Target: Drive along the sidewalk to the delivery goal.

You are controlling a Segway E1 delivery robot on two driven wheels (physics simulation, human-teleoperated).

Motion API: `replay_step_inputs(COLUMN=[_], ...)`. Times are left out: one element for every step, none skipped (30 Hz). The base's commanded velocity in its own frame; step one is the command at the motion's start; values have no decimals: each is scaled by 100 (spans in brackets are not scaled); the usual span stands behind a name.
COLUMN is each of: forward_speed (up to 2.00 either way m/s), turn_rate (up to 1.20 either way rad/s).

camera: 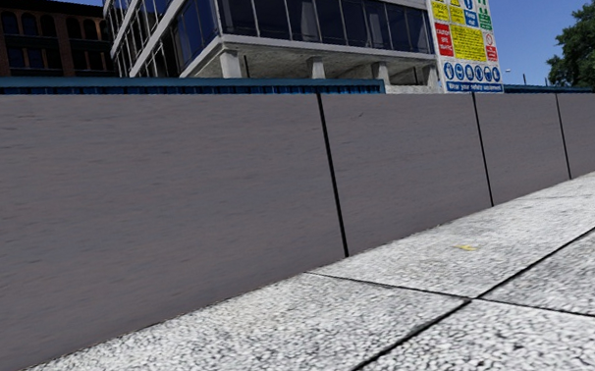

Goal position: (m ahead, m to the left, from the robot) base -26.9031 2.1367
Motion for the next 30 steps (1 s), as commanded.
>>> replay_step_inputs(forward_speed=[0,0,0,0,0,0,0,0,0,0,0,0,0,0,0,0,0,0,0,0,0,0,0,0,0,0,0,0,0,0], turn_rate=[0,0,0,0,0,0,0,0,0,0,0,0,0,0,0,0,0,0,0,0,0,0,0,0,0,0,0,0,0,0])
